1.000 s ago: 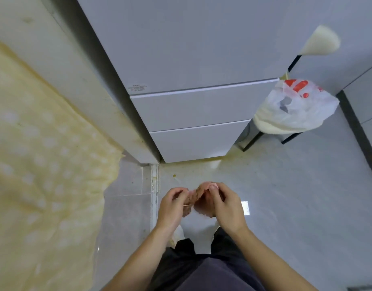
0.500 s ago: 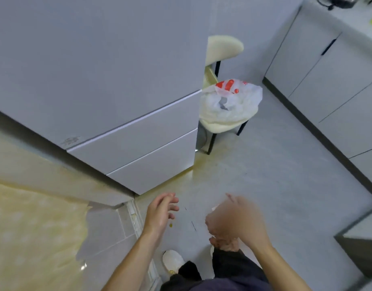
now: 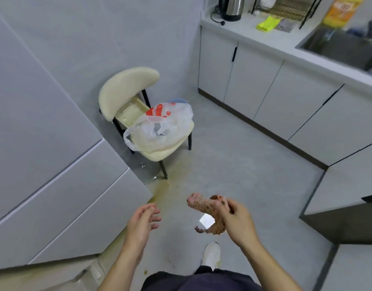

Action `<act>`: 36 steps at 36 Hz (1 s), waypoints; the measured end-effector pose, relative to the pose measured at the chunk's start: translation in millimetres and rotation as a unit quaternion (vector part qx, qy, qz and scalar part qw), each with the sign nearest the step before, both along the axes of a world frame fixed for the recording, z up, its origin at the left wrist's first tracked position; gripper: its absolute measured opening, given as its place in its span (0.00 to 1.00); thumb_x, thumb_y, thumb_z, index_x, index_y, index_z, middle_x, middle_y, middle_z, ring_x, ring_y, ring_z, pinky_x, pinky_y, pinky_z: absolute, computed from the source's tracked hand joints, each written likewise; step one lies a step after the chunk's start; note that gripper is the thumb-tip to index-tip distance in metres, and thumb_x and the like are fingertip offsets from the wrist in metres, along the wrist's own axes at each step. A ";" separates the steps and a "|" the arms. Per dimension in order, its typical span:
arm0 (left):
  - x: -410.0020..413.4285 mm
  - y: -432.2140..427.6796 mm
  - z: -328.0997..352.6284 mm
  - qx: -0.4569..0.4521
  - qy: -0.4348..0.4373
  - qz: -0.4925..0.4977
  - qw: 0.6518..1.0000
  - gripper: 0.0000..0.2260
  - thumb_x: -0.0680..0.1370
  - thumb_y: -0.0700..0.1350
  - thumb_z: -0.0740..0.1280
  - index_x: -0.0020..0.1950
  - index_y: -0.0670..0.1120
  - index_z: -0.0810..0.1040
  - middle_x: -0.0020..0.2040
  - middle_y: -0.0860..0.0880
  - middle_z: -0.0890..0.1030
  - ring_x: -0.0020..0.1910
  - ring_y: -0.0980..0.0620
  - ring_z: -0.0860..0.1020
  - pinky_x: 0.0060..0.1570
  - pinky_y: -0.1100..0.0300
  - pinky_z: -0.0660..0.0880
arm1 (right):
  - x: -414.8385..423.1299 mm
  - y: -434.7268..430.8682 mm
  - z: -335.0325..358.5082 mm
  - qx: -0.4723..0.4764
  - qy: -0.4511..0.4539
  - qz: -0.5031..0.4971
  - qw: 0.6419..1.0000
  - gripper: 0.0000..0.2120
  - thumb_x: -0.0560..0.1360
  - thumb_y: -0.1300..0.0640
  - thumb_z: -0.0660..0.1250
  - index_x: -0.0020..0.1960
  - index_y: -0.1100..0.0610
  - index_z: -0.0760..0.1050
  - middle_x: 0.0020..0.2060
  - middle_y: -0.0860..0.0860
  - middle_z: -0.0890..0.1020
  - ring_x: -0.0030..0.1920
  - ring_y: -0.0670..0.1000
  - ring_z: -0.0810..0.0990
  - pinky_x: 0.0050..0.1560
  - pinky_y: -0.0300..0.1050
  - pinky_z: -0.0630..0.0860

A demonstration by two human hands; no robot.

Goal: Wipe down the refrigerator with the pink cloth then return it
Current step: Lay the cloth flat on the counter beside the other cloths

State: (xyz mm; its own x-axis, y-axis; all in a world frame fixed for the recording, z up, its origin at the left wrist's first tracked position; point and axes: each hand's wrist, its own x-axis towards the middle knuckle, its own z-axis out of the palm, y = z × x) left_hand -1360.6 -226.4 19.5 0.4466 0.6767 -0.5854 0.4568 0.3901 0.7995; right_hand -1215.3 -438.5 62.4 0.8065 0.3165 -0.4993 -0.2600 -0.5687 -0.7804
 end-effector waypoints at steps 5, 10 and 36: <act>70.1 -7.4 6.5 -0.004 -0.012 -0.042 0.999 0.09 0.85 0.39 0.63 0.59 0.43 0.82 0.54 0.42 0.85 0.48 0.46 0.83 0.50 0.51 0.80 | 51.3 -17.8 10.5 0.048 0.034 -0.066 0.996 0.10 0.82 0.55 0.67 0.46 0.59 0.81 0.28 0.46 0.80 0.24 0.46 0.77 0.28 0.32 0.74; 126.8 -3.0 11.8 -0.009 -0.007 -0.069 0.998 0.08 0.85 0.40 0.63 0.59 0.44 0.82 0.54 0.43 0.86 0.48 0.47 0.83 0.51 0.51 0.80 | 89.9 -20.4 5.5 0.083 0.073 -0.143 0.984 0.17 0.81 0.50 0.67 0.45 0.65 0.78 0.38 0.66 0.80 0.32 0.56 0.71 0.37 0.61 0.82; 400.9 135.8 -24.1 -0.027 0.084 -0.275 0.957 0.08 0.85 0.42 0.64 0.57 0.42 0.82 0.51 0.40 0.86 0.42 0.49 0.82 0.32 0.66 0.75 | 284.7 90.8 -28.6 -0.009 0.014 -0.354 0.935 0.12 0.83 0.53 0.68 0.50 0.63 0.82 0.38 0.54 0.85 0.41 0.53 0.84 0.54 0.56 0.82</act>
State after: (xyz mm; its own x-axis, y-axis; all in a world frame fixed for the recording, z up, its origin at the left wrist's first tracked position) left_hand -959.7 -90.6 -4.6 0.6227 0.3322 -0.7084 0.7261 0.0919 0.6814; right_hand -930.6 -347.6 33.8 0.7976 -0.3001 -0.5233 -0.5961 -0.2598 -0.7597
